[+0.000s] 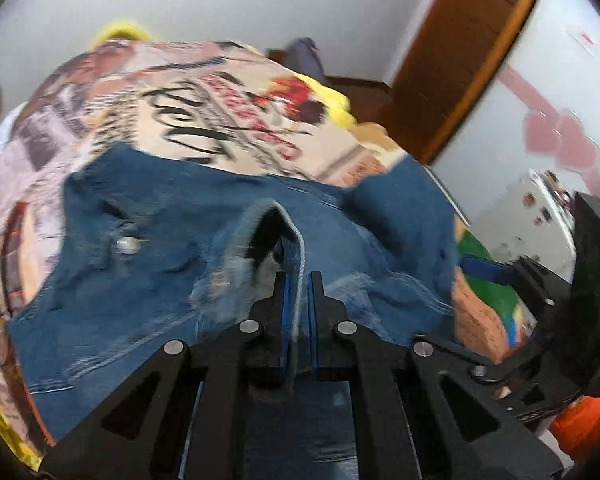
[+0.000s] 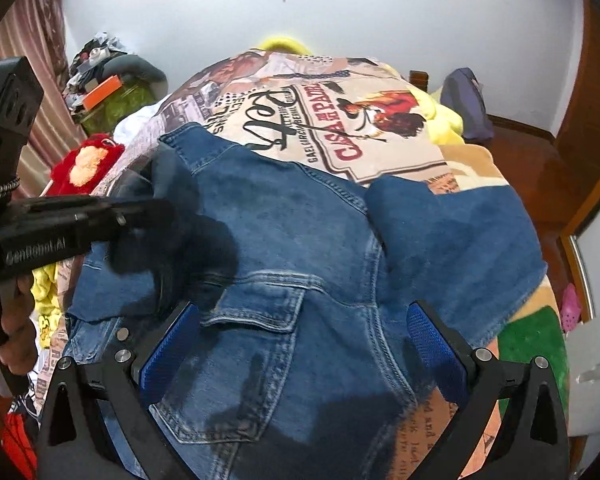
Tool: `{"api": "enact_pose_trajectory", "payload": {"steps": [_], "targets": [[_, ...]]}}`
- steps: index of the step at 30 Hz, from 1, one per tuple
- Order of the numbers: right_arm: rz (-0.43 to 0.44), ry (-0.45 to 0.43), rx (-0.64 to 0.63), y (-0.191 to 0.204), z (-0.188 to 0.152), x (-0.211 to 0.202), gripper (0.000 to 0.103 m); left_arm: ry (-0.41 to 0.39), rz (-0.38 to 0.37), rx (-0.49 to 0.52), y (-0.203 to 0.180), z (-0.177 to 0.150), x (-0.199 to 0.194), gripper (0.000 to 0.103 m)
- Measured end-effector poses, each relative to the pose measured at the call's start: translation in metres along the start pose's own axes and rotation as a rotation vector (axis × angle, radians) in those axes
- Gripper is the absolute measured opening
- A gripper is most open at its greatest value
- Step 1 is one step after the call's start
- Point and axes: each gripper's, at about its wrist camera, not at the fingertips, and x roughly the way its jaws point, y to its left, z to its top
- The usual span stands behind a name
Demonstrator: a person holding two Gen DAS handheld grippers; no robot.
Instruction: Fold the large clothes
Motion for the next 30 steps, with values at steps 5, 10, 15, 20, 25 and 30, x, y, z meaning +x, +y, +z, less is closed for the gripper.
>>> {"api": "enact_pose_trajectory", "payload": {"steps": [5,10,15,20,25,30], "targets": [[0.005,0.013,0.013,-0.003,-0.003,0.004,0.103,-0.043,0.049,0.082,-0.023,0.002,-0.009,0.007],[0.056,0.035,0.037,0.0,0.002,0.014,0.103,-0.092,0.117,0.029,0.011,-0.006,-0.029,0.022],[0.124,0.065,0.059,0.01,0.016,0.034,0.103,-0.089,0.274,-0.062,0.075,-0.036,-0.044,0.05],[0.141,0.117,0.09,0.019,0.033,0.068,0.103,-0.042,0.369,-0.187,0.14,-0.077,-0.053,0.054],[0.122,0.198,0.112,0.023,0.043,0.111,0.099,0.007,0.425,-0.304,0.19,-0.123,-0.058,0.057],[0.103,0.237,0.152,0.023,0.04,0.136,0.086,0.014,0.423,-0.423,0.219,-0.162,-0.066,0.057]]}}
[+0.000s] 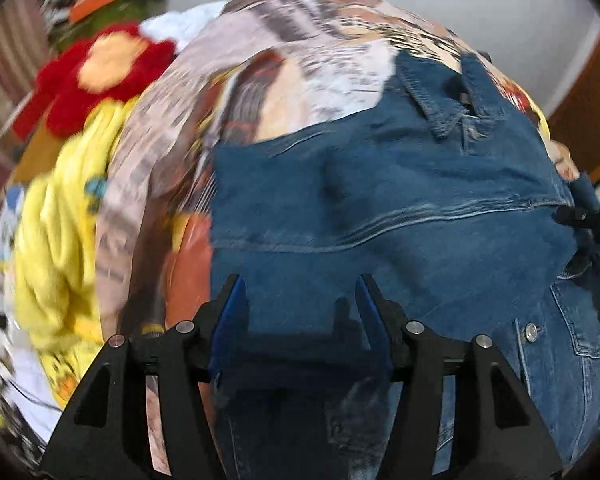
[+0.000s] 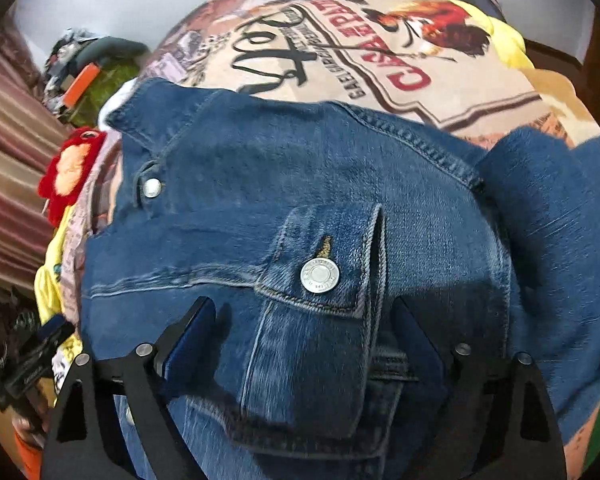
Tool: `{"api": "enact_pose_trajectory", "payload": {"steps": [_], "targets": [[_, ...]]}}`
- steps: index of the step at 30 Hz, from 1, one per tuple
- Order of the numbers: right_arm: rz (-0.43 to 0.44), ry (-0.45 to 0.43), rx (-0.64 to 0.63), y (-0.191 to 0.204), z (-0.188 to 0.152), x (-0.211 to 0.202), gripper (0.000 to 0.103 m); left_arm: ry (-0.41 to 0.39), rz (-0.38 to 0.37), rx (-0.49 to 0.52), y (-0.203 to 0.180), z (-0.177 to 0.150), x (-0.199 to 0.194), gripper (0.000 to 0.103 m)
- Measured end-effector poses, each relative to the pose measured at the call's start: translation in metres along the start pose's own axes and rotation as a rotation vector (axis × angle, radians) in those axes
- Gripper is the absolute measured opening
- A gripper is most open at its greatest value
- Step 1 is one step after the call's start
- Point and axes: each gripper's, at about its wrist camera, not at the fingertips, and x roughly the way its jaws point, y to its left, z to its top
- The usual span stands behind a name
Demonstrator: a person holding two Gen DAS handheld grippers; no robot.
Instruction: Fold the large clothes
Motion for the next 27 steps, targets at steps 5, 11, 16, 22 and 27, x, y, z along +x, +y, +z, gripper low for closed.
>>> {"api": "enact_pose_trajectory", "payload": {"steps": [5,11,16,22,27], "targets": [[-0.041,-0.037,-0.093,0.014,-0.001,-0.006,0.043,0.023,-0.011,-0.073,0.02,-0.013,0.003,0.057],[-0.049,-0.145,-0.184,0.027,-0.001,-0.043,0.032,0.014,-0.015,-0.068,0.016,-0.012,-0.003,0.057],[-0.044,-0.237,-0.265,0.04,0.0,-0.086,0.032,-0.004,-0.039,-0.036,0.002,-0.002,-0.008,0.058],[-0.128,-0.243,-0.328,0.033,-0.008,-0.095,0.032,-0.02,-0.086,0.013,-0.026,0.002,-0.009,0.063],[-0.202,-0.153,-0.322,0.012,-0.021,-0.06,0.032,0.022,-0.116,0.054,-0.048,-0.004,0.006,0.063]]}}
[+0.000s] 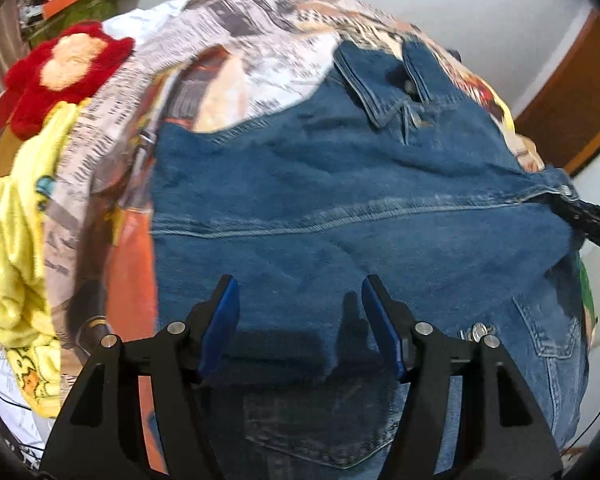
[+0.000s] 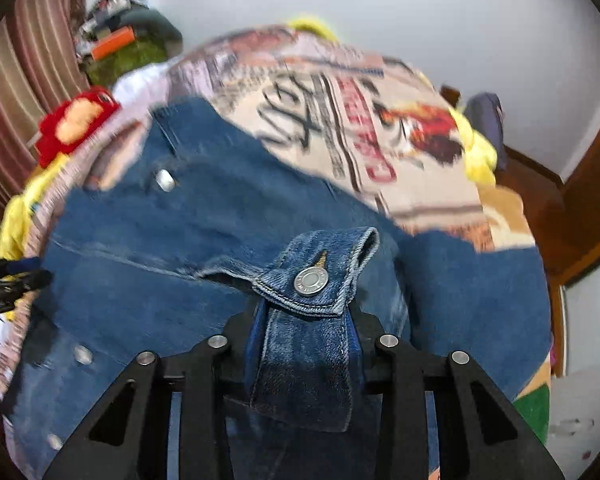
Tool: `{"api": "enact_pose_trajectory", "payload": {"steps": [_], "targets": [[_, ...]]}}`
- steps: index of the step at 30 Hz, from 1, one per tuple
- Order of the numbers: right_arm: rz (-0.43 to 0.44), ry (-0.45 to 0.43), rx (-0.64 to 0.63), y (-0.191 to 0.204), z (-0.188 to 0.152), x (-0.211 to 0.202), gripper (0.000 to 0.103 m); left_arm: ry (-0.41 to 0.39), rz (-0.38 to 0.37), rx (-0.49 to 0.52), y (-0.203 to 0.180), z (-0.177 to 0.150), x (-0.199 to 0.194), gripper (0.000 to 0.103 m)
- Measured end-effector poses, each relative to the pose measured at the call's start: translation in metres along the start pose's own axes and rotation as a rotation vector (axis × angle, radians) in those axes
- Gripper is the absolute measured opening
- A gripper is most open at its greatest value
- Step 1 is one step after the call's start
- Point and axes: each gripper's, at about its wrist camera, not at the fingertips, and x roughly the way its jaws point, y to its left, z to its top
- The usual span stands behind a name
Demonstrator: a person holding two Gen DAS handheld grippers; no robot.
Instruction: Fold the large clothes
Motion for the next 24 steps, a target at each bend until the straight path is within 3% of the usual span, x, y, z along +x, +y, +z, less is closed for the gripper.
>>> {"api": "enact_pose_trajectory", "payload": {"steps": [7,8,11,12,18,24], "targets": [[-0.015,0.046,0.01,-0.006,-0.019,0.023,0.038,0.037,0.012,0.029,-0.012,-0.008,0.018,0.066],[-0.023,0.045,0.006,-0.006,-0.02,0.023,0.044,0.035,0.018,0.03,-0.012,-0.008,0.017,0.069],[-0.117,0.046,-0.018,-0.006,-0.022,0.022,0.076,0.026,0.035,0.036,-0.012,-0.011,0.018,0.074],[-0.147,0.035,-0.03,-0.006,-0.024,0.02,0.08,0.026,0.041,0.036,-0.012,-0.013,0.02,0.076],[-0.095,0.023,-0.034,-0.012,-0.028,-0.003,0.08,0.018,0.075,0.057,-0.015,-0.018,0.019,0.078],[-0.055,-0.092,0.011,-0.028,-0.027,-0.056,0.08,-0.013,0.097,0.097,-0.029,-0.007,0.004,0.078]]}}
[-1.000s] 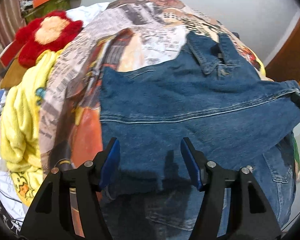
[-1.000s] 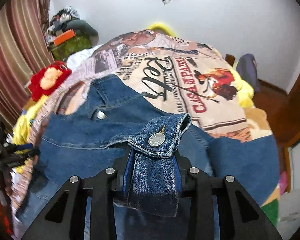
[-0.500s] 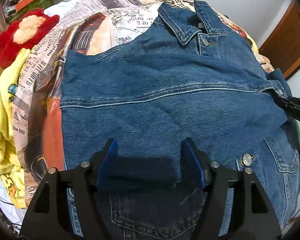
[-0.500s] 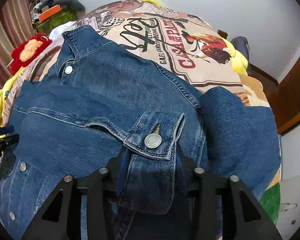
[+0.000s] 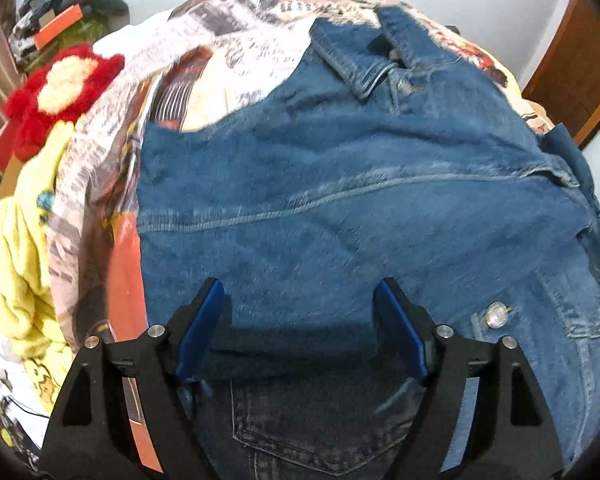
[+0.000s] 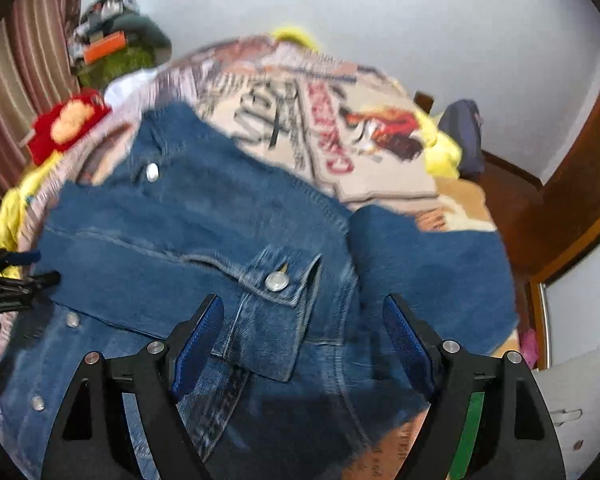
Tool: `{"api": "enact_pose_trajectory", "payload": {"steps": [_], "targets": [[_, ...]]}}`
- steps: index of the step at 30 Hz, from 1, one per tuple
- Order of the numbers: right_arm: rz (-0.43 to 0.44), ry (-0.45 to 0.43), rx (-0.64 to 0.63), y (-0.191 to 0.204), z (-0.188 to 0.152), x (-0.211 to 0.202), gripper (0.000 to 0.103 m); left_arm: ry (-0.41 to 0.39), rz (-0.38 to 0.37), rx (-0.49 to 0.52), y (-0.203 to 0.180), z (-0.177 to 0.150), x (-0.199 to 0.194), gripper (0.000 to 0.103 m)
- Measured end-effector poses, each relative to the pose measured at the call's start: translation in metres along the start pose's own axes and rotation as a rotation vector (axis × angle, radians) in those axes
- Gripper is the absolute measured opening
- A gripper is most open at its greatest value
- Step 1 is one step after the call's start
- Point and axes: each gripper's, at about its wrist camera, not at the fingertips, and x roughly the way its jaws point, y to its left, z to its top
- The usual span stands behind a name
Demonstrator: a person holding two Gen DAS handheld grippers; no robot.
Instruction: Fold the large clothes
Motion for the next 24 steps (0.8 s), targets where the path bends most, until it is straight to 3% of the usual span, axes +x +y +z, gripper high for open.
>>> {"api": "enact_pose_trajectory", "payload": {"steps": [6,10,17,24], "targets": [[-0.013,-0.079,0.095,-0.042,0.004,-0.039,0.08,-0.086,-0.038,0.02,-0.022,0.031,-0.029,0.078],[-0.069,-0.094,0.192,-0.086,-0.002,-0.05,0.08,-0.14,-0.09,0.037,-0.046,0.054,-0.043,0.079],[-0.086,0.004,0.461,-0.176,-0.041,-0.023,0.08,-0.156,-0.143,0.097,-0.098,0.083,-0.037,0.079],[-0.07,0.159,0.628,-0.235,-0.072,0.044,0.08,-0.089,-0.174,0.19,-0.152,0.085,-0.005,0.079]]}}
